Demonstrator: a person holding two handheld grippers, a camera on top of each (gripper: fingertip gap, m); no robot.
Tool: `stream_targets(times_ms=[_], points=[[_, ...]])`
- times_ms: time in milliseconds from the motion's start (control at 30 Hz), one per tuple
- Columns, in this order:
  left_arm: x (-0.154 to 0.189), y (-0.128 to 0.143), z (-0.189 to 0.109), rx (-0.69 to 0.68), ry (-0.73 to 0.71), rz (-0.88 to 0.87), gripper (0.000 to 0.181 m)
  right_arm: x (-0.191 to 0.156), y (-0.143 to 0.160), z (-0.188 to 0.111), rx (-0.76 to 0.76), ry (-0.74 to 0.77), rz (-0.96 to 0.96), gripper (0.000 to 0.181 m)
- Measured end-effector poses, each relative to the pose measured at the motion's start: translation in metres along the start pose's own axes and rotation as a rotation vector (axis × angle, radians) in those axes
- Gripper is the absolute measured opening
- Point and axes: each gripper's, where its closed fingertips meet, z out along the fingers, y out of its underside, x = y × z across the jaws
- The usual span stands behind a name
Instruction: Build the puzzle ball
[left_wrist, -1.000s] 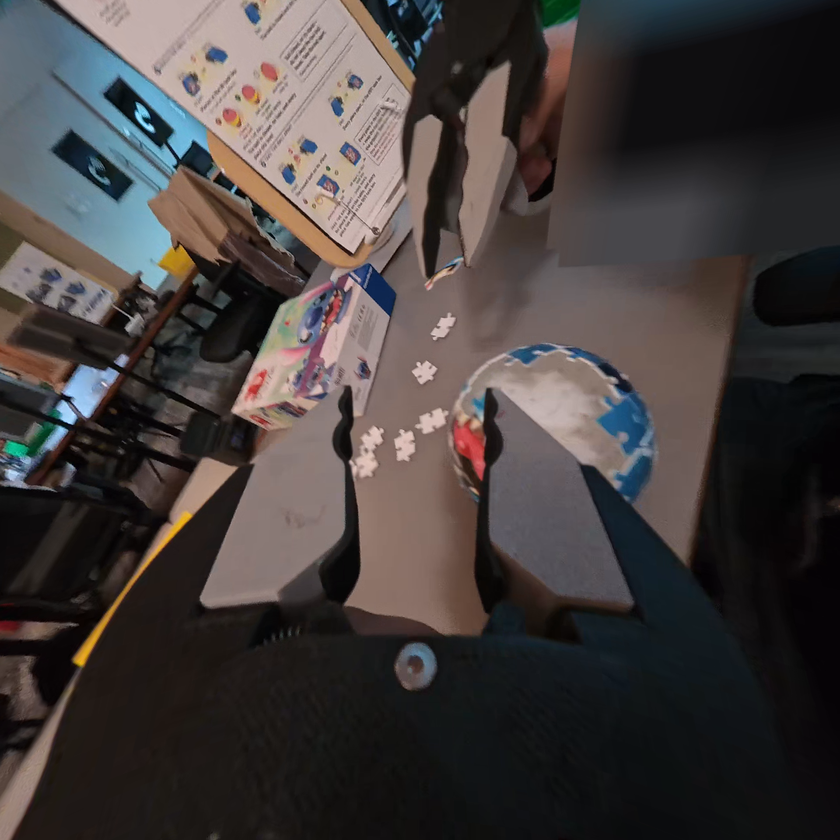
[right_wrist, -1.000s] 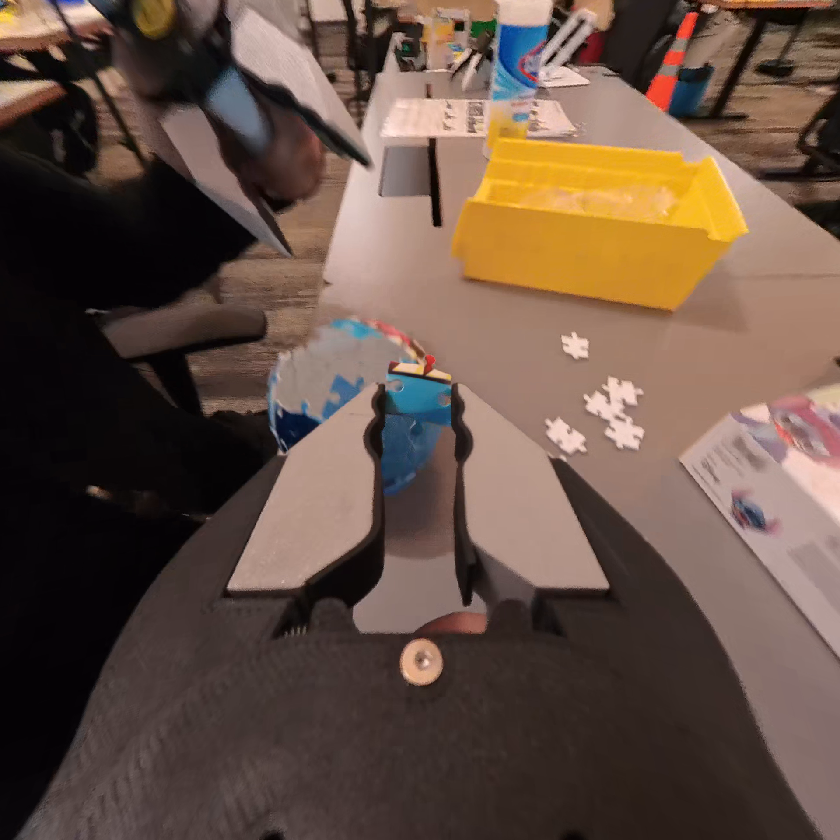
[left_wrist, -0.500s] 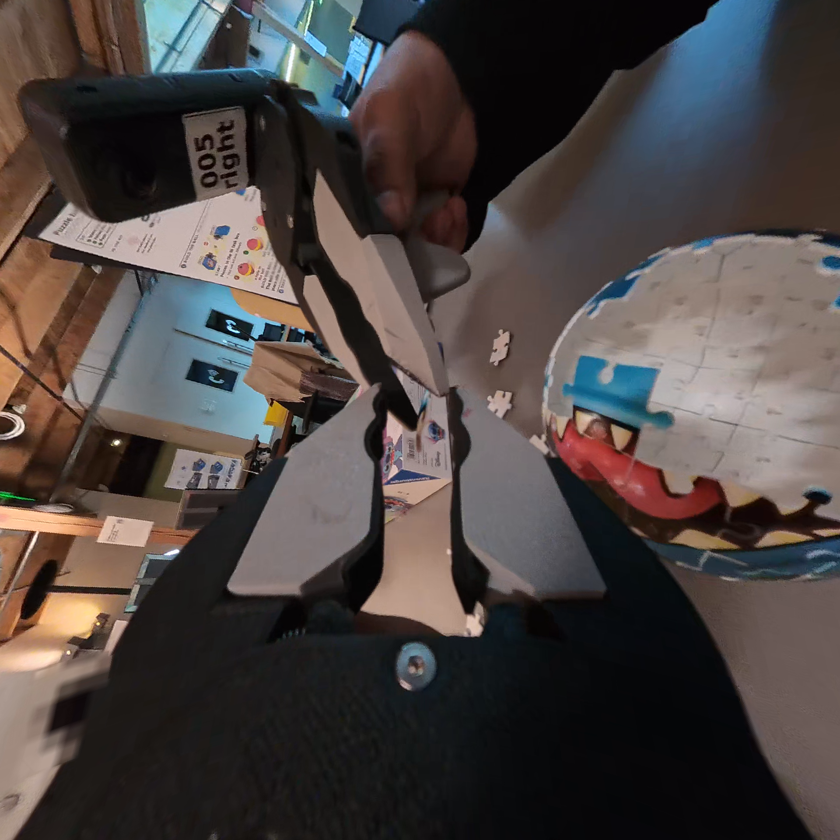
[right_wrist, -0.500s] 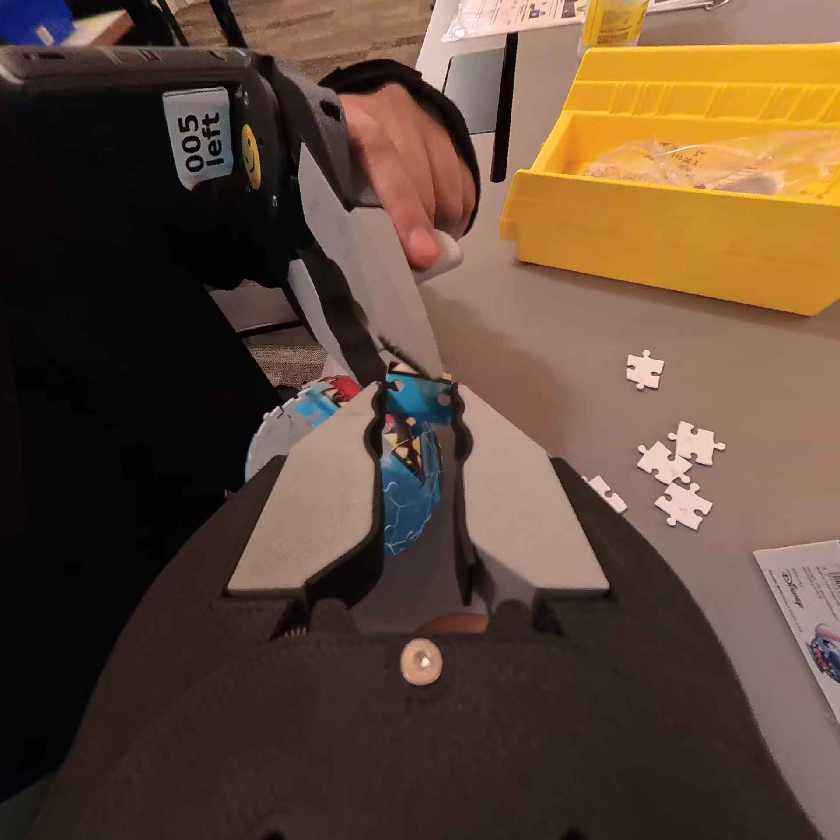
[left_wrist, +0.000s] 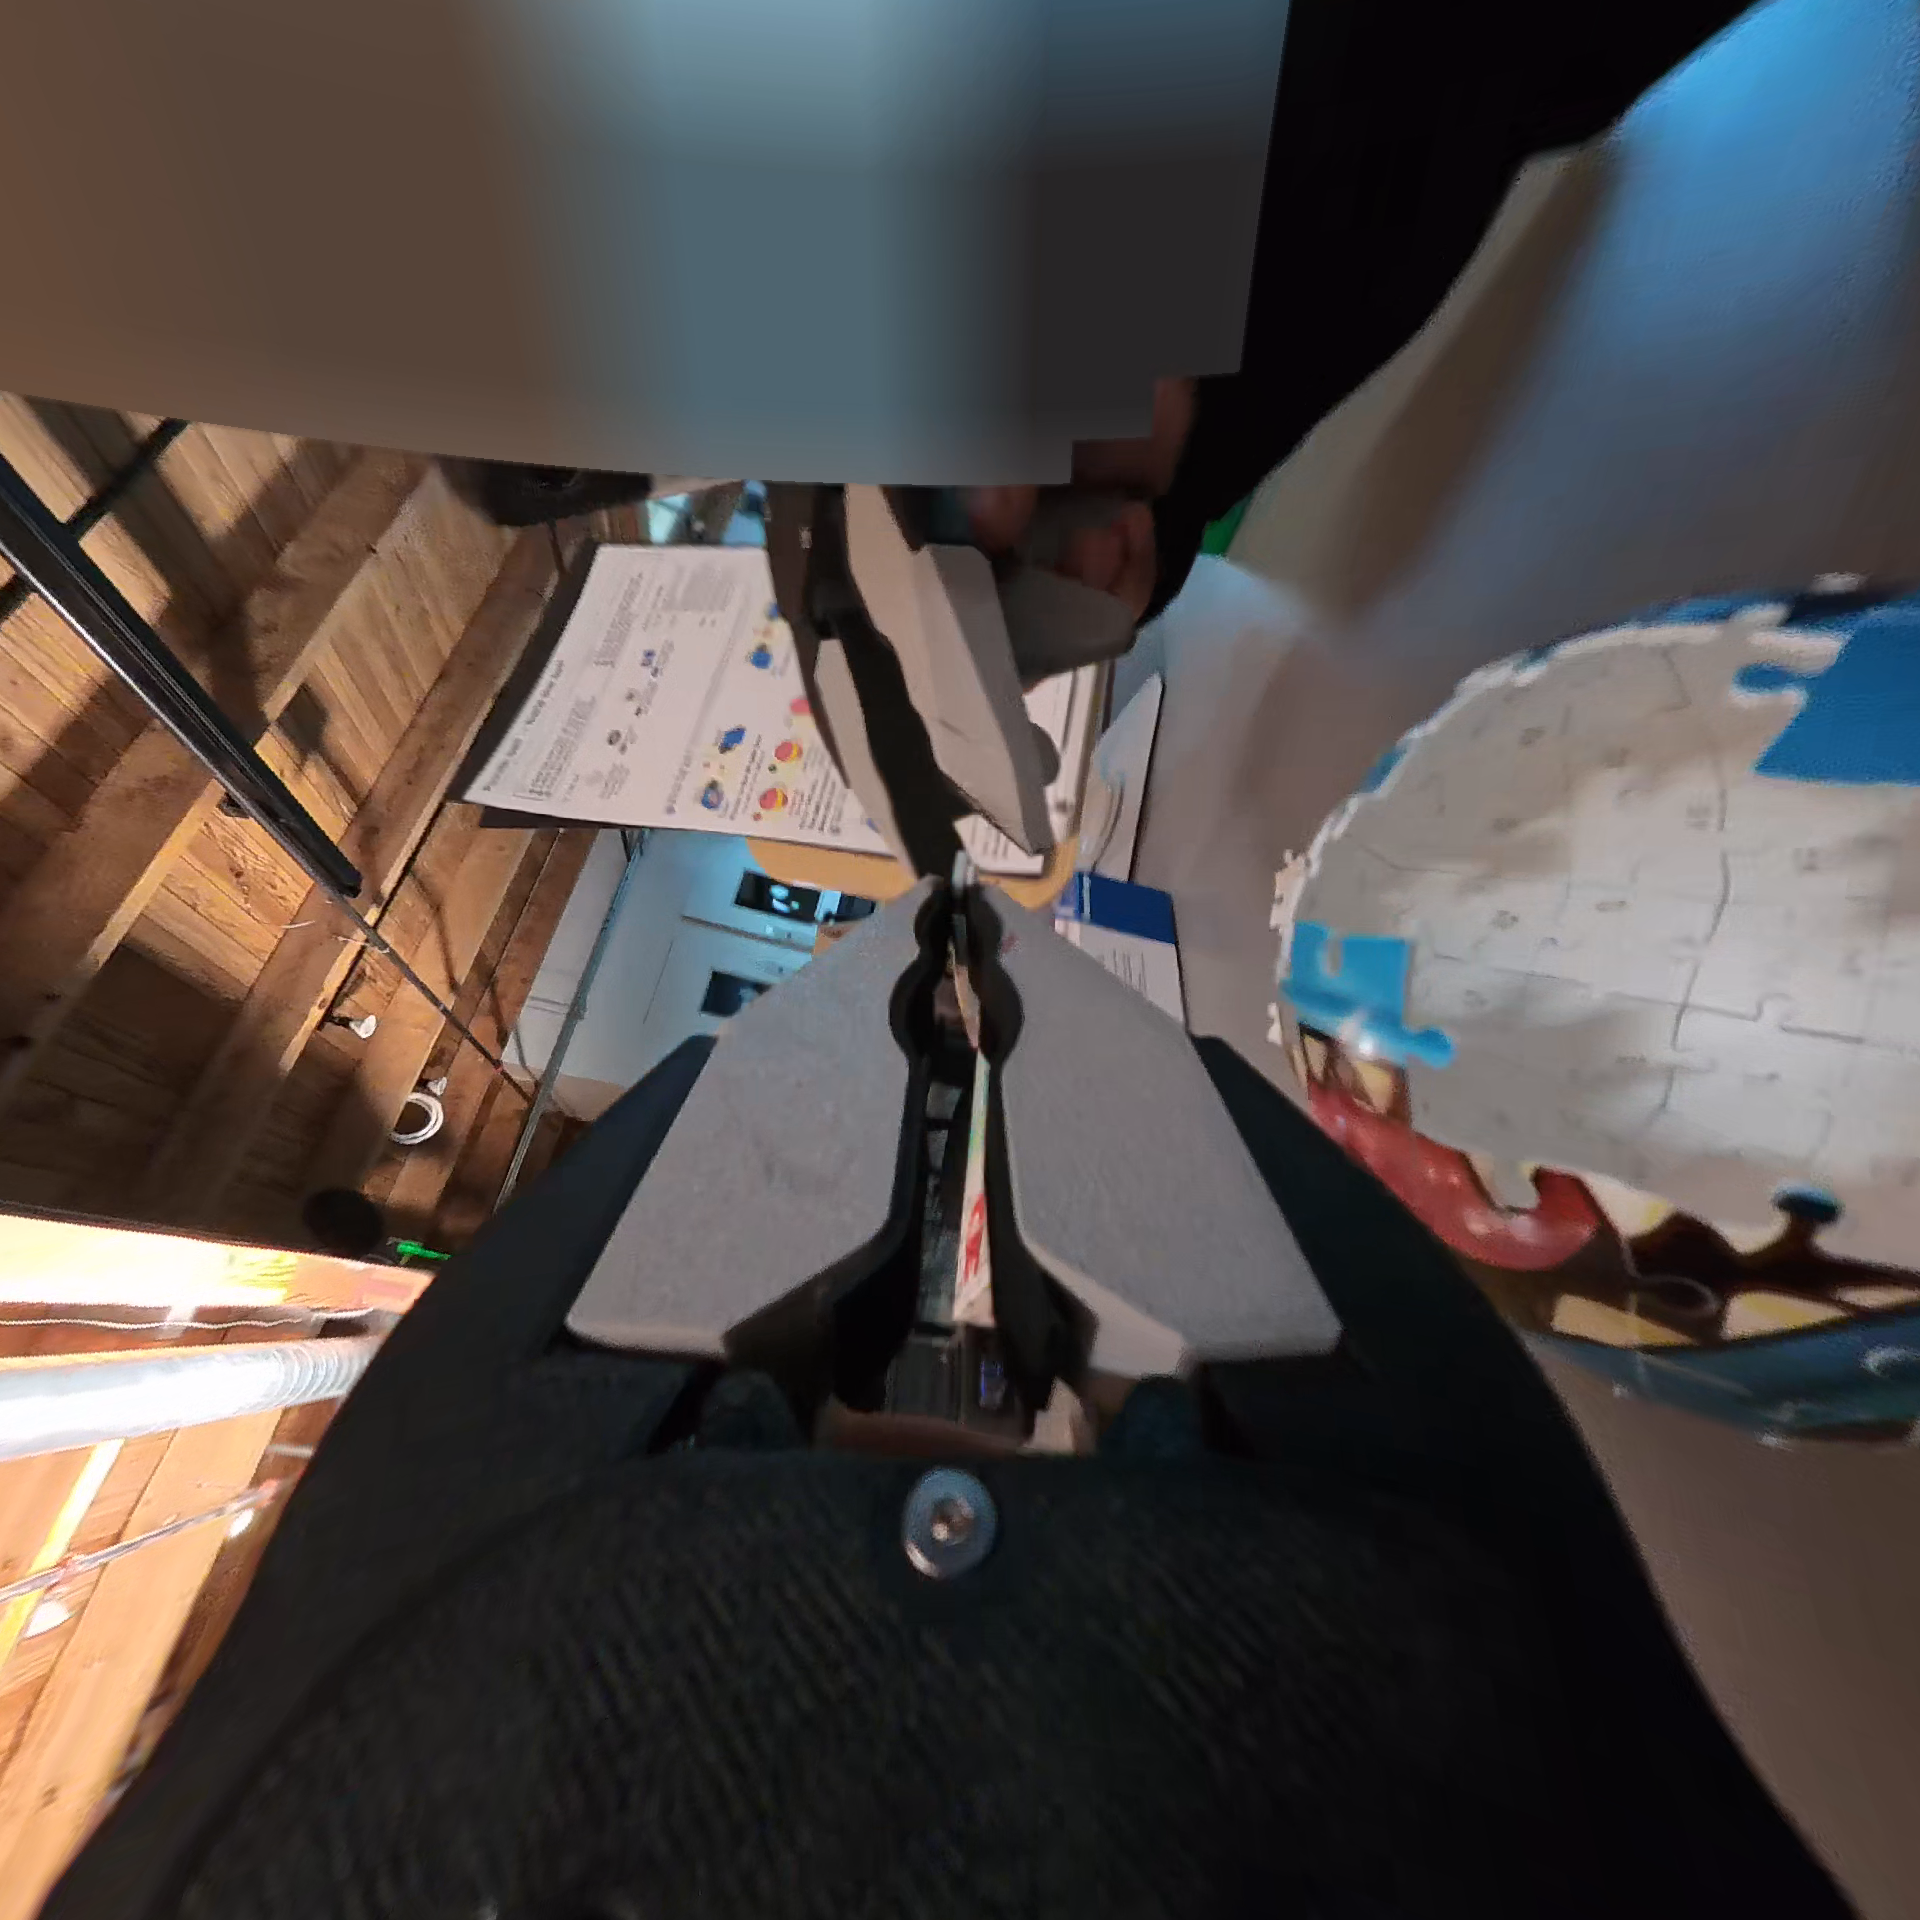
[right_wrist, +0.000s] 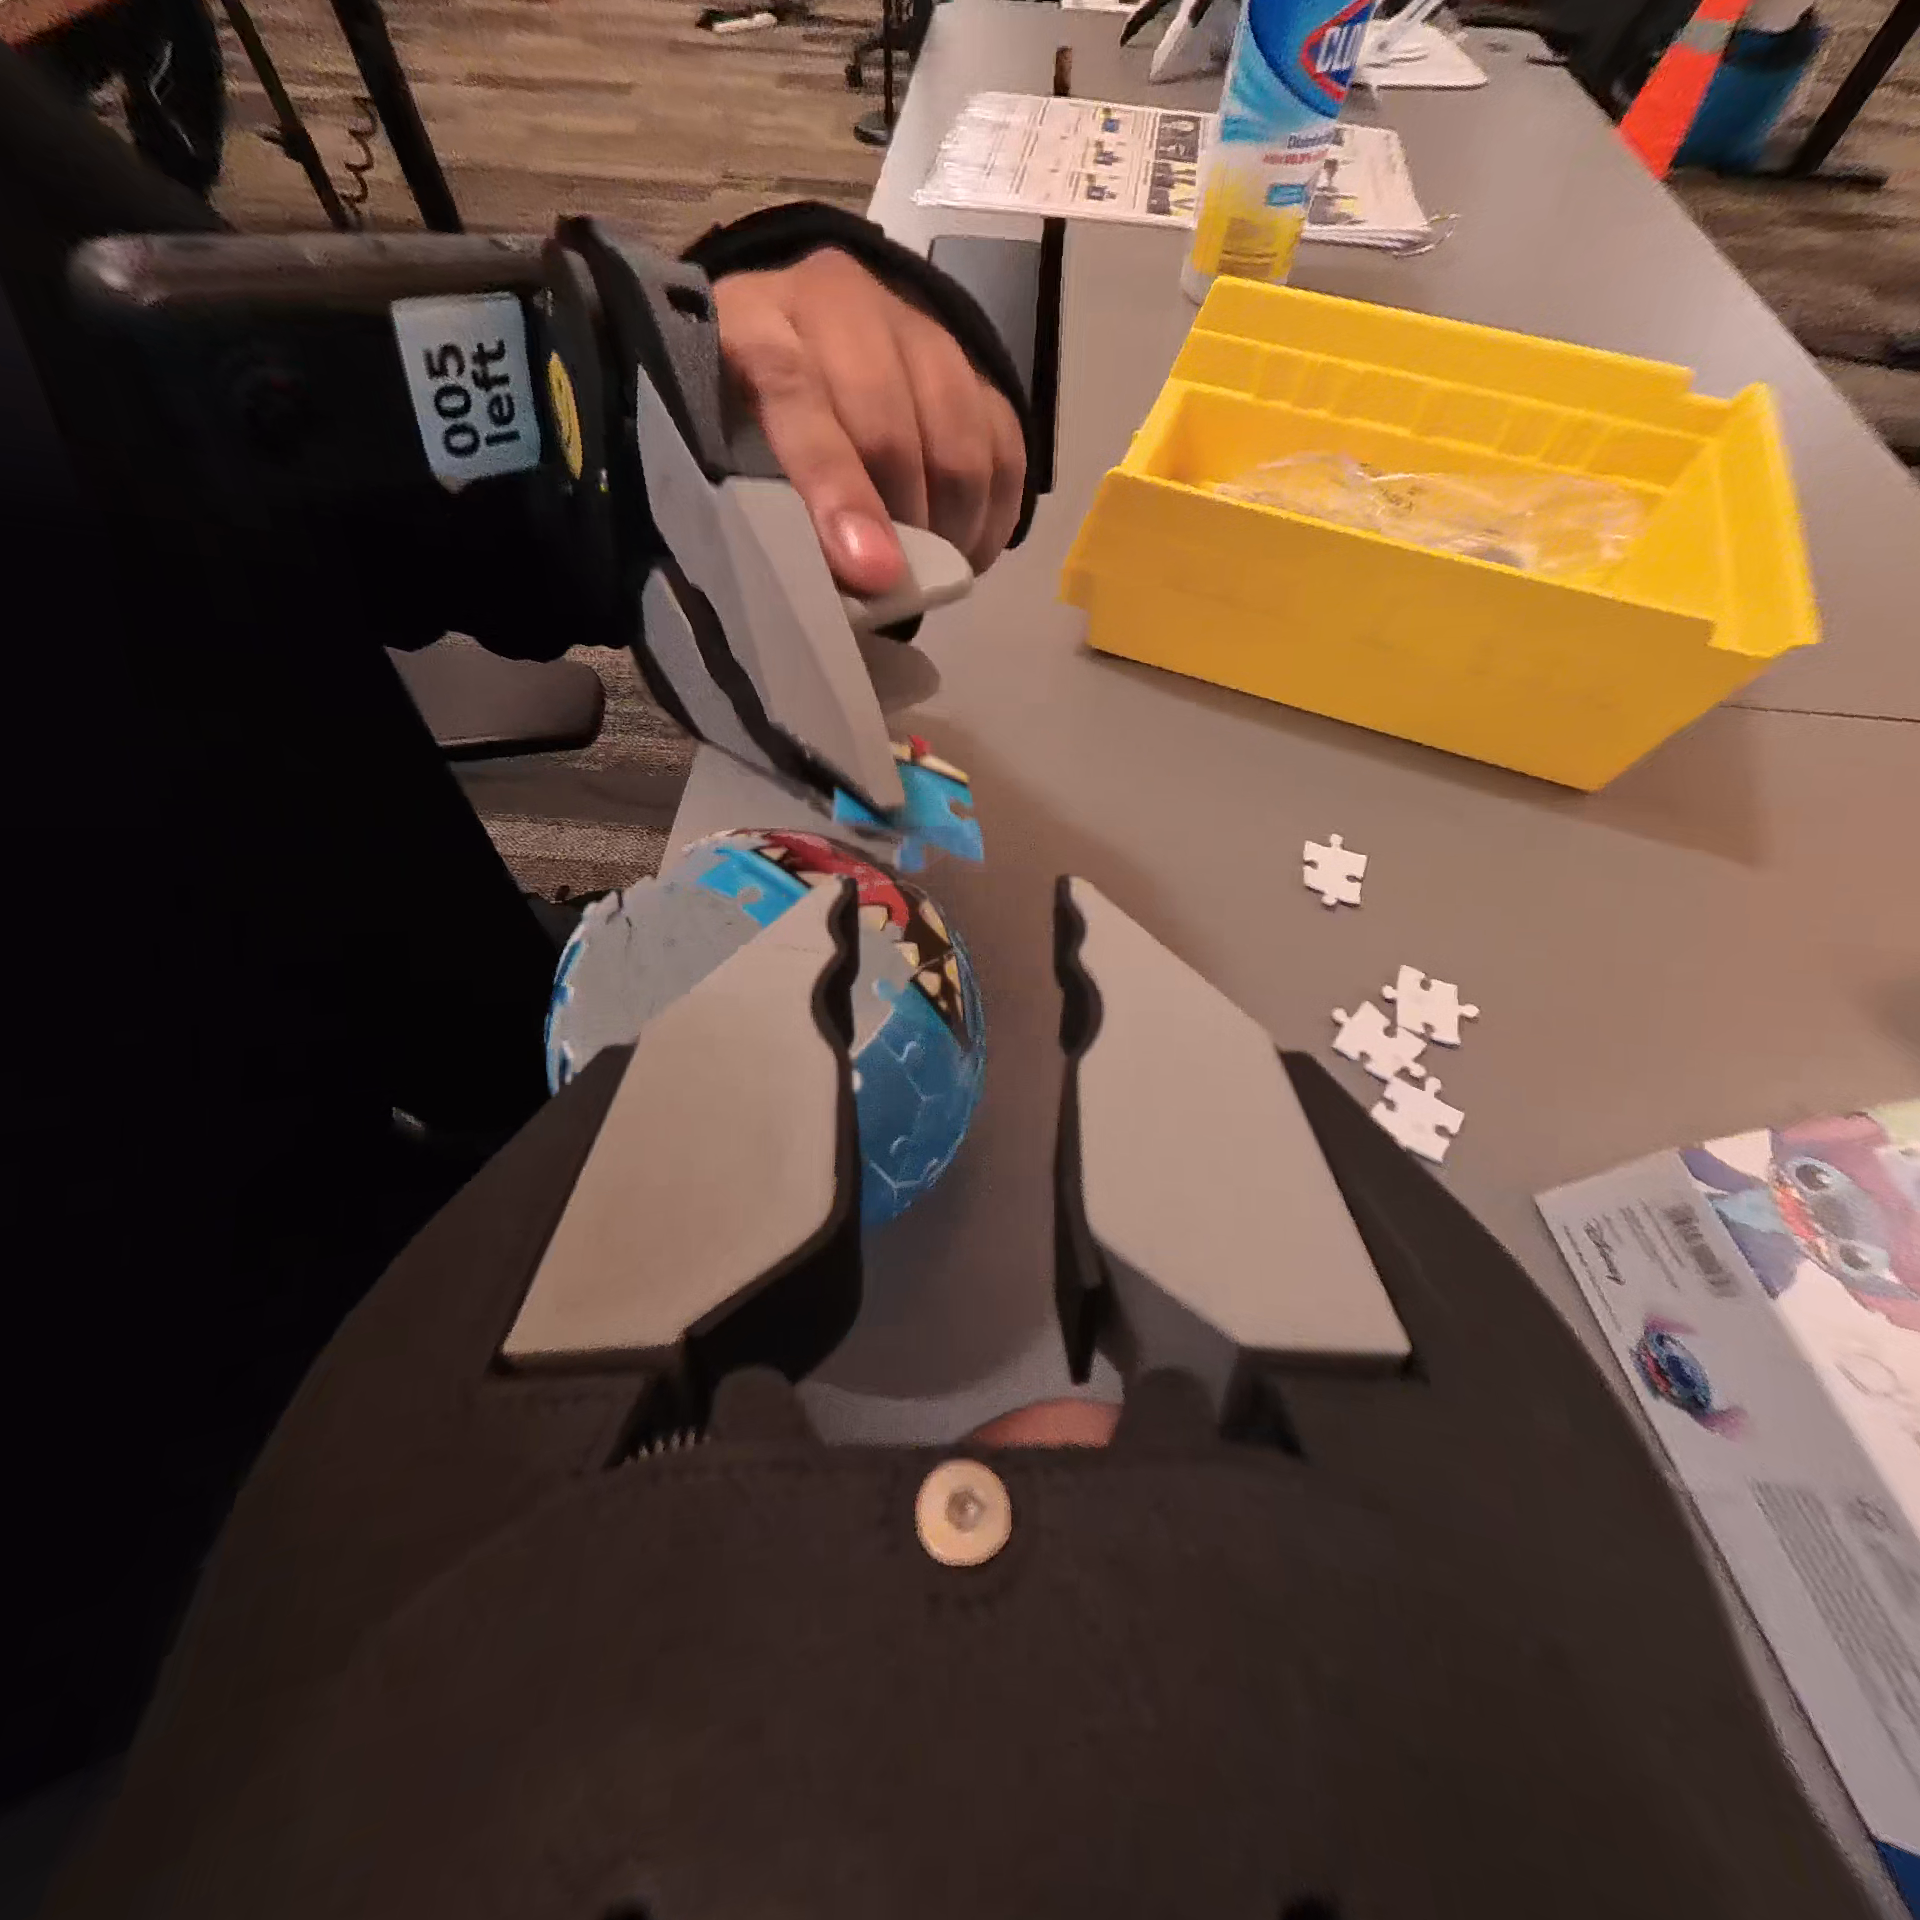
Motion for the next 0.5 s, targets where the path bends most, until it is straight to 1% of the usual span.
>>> stream_targets(times_ms=[100,133,233,267,400,500], points=[[-0.005,-0.016,-0.005,0.085,0.009,-0.086,0.000,-0.012,-0.006,-0.009,0.072,0.025,-0.098,0.026],[-0.007,-0.020,-0.007,0.114,0.010,-0.108,0.000,-0.015,-0.009,-0.012,0.096,0.058,-0.153,0.025],[-0.013,-0.030,-0.012,0.192,0.005,-0.165,0.000,-0.023,-0.021,-0.018,0.149,0.159,-0.310,0.014],[-0.015,-0.033,-0.013,0.207,0.004,-0.180,0.000,-0.028,-0.025,-0.018,0.165,0.169,-0.348,0.011],[-0.014,-0.045,-0.016,0.244,0.019,-0.193,0.000,-0.044,-0.032,-0.015,0.185,0.211,-0.481,0.009],[-0.015,-0.041,-0.015,0.240,0.019,-0.236,0.000,-0.043,-0.032,-0.012,0.171,0.292,-0.557,0.001]])
